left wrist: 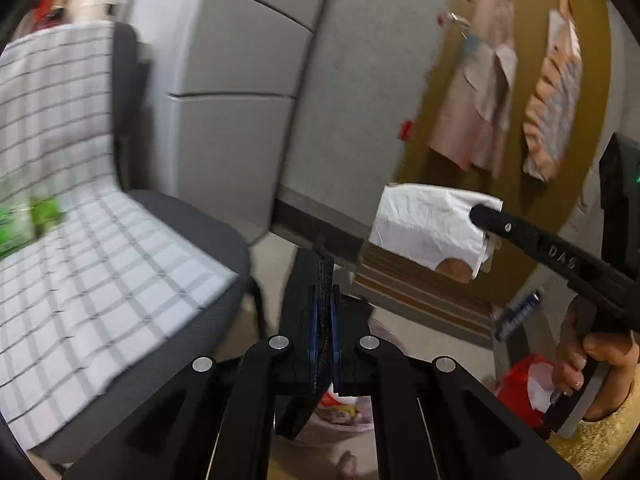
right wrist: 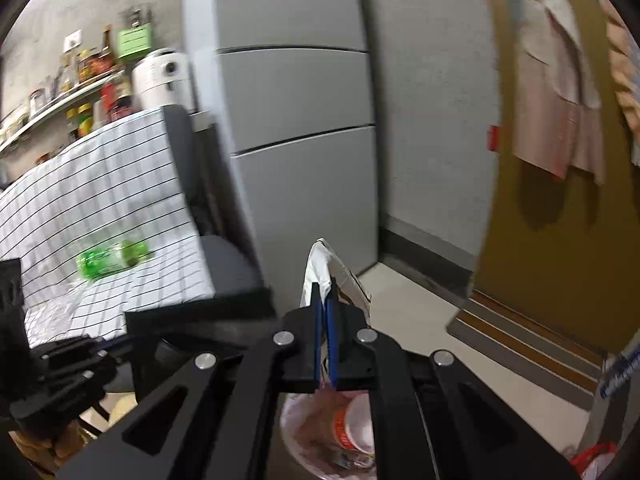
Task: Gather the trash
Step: 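Carry the black pad and white paper to the wastebasket and release both inside, then withdraw both open grippers up from the wastebasket, then move both grippers over the chair toward the green tea bottle, then grasp the green tea bottle with the right gripper and lift it, then grasp the clear plastic bottle with the left gripper and lift it, then carry both bottles over the wastebasket and open both grippers to drop them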
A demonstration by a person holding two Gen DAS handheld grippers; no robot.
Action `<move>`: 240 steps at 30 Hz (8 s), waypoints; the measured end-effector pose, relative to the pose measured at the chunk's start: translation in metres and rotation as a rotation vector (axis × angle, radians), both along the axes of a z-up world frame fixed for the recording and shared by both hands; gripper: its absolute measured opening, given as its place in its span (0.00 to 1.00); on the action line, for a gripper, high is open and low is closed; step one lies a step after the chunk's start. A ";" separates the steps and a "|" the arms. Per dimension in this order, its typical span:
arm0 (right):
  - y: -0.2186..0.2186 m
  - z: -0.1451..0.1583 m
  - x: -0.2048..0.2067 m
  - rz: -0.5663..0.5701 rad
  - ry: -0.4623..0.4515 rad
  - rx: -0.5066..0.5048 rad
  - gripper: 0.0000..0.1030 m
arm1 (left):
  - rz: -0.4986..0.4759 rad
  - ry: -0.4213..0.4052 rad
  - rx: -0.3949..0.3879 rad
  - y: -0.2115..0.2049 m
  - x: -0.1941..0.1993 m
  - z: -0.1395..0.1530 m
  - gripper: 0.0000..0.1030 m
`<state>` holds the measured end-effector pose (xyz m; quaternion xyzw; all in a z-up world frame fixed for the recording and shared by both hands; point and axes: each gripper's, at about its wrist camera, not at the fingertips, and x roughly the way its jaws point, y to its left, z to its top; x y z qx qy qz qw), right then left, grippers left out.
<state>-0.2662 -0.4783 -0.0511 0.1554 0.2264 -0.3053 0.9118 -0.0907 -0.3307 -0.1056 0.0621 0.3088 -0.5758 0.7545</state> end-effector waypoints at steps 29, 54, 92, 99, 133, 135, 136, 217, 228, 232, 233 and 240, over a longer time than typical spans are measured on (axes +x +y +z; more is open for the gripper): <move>-0.039 -0.080 -0.003 -0.059 0.129 0.156 0.03 | 0.086 -0.027 0.124 -0.016 0.012 -0.031 0.45; 0.030 -0.018 0.077 0.202 0.061 0.072 0.34 | 0.327 -0.020 0.058 0.087 0.055 -0.008 0.51; 0.143 -0.078 0.538 0.980 0.187 0.192 0.73 | 0.979 0.011 0.246 0.291 0.300 -0.038 0.52; 0.149 -0.086 0.538 1.046 0.227 0.229 0.77 | 0.972 0.026 0.256 0.288 0.301 -0.044 0.52; 0.288 -0.105 0.523 1.144 0.460 -0.591 0.78 | 1.046 0.086 0.210 0.336 0.277 -0.047 0.52; 0.276 -0.102 0.525 1.086 0.503 -0.542 0.75 | 1.041 0.083 0.211 0.334 0.276 -0.047 0.52; 0.267 -0.098 0.525 1.057 0.519 -0.480 0.74 | 1.039 0.082 0.210 0.334 0.273 -0.046 0.52; 0.081 0.017 0.124 0.328 0.063 0.112 0.54 | 0.443 -0.031 0.072 0.163 0.100 0.020 0.05; -0.010 -0.020 -0.005 0.004 0.048 0.183 0.55 | 0.052 0.017 0.206 0.015 0.014 -0.037 0.05; -0.035 -0.035 -0.023 -0.045 0.041 0.226 0.55 | -0.016 0.014 0.236 -0.028 -0.007 -0.048 0.06; -0.040 -0.037 -0.026 -0.053 0.039 0.233 0.55 | -0.029 0.015 0.239 -0.038 -0.010 -0.050 0.06; -0.055 -0.055 -0.035 -0.079 0.060 0.253 0.55 | -0.016 0.010 0.282 -0.082 -0.008 -0.072 0.56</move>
